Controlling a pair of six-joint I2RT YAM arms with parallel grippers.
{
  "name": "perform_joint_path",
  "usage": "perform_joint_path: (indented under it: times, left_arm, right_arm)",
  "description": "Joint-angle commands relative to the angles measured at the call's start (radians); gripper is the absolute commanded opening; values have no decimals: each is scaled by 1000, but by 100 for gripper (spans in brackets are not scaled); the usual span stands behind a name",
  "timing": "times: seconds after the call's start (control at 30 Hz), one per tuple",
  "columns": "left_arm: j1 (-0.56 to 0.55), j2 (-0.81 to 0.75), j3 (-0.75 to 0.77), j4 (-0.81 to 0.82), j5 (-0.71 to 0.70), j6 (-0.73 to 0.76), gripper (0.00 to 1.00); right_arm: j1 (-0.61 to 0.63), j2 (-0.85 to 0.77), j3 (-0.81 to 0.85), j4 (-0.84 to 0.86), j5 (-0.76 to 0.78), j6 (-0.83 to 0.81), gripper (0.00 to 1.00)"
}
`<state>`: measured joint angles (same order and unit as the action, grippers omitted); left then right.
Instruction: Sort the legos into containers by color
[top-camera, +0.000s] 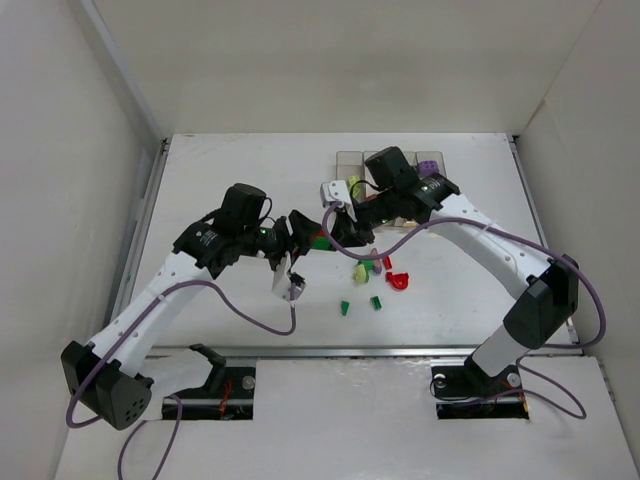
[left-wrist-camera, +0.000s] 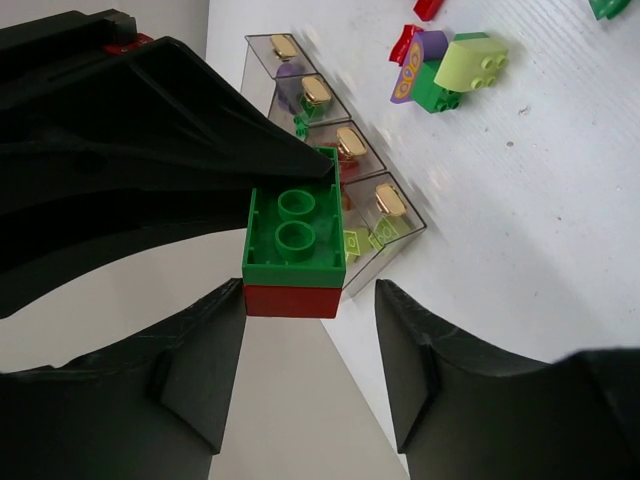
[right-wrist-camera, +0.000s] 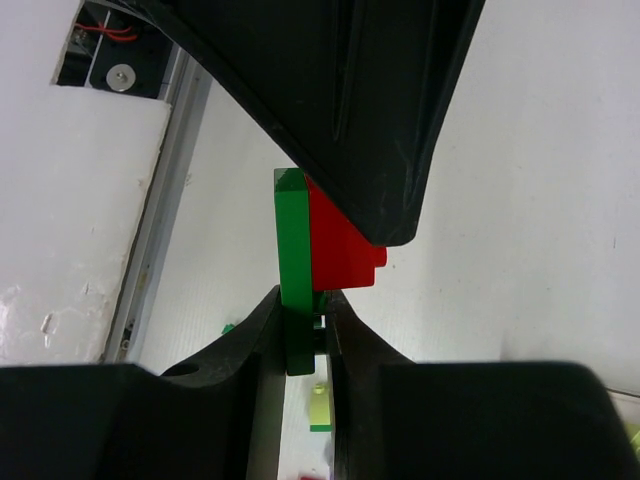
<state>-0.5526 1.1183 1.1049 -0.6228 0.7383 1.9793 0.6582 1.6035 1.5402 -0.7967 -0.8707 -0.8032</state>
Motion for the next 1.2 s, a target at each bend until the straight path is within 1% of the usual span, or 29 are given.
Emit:
perform_joint_path:
  times: [0.0, 0.07, 0.17, 0.2, 0.37, 0.4, 0.43, 0.47, 0.5, 0.57, 0.63, 0.67, 0.73, 0.77, 0.8, 0.83, 0.93, 1.0, 1.17]
  left_arm:
    - [-6, -3, 6, -26, 1, 234, 50]
    - [-6, -3, 6, -26, 1, 234, 46]
    - [-6, -3, 6, -26, 1, 225, 45]
    - [-6, -3, 6, -26, 1, 225, 42]
    - [-6, -12, -4, -26, 1, 234, 19]
    - [-6, -23, -4, -26, 1, 234, 19]
    - [-6, -23, -14, -17, 10, 243, 16]
    - [-6, -32, -14, -17, 10, 243, 11]
    - [-6, -32, -26, -5, 10, 243, 0]
    - [-6, -41, -37, -5, 10, 234, 0]
    - [-15, -41, -37, -5, -29, 199, 0]
    - [-15, -28, -48, 6, -72, 181, 0]
    - [-15, -9, -74, 56, -124, 77, 0]
    - [-15, 0, -89, 86, -184, 44, 0]
    - [-15, 9, -123, 150, -210, 20, 0]
    - [-15, 21, -140, 181, -230, -12, 0]
    - [10, 21, -177, 245, -231, -31, 0]
    - [10, 21, -177, 256, -231, -77, 0]
    - [19, 43, -168, 267, -231, -134, 0]
  right_arm:
    - [11, -13, 0, 54, -16, 12, 0]
    - [11, -13, 0, 54, -16, 12, 0]
    - [20, -13, 0, 54, -16, 21, 0]
    - [20, -13, 0, 54, -16, 21, 0]
    - [29, -13, 0, 73, -25, 30, 0]
    - [29, -13, 0, 73, -25, 30, 0]
    - [29, -13, 0, 73, -25, 30, 0]
    - [29, -13, -9, 73, -25, 39, 0]
    - [29, -13, -9, 83, -25, 39, 0]
    - [29, -13, -20, 83, -25, 39, 0]
    - [29, -13, -29, 83, -16, 39, 0]
    - [29, -13, -29, 83, -16, 39, 0]
    - [29, -42, -51, 83, -16, 39, 0]
    - [29, -51, -51, 94, -16, 39, 0]
    - [29, -62, -63, 94, -16, 48, 0]
    - [29, -71, -77, 103, -16, 48, 0]
    - [29, -99, -95, 114, 2, 58, 0]
    - [29, -99, -104, 114, 2, 58, 0]
    - [29, -99, -117, 114, 2, 58, 0]
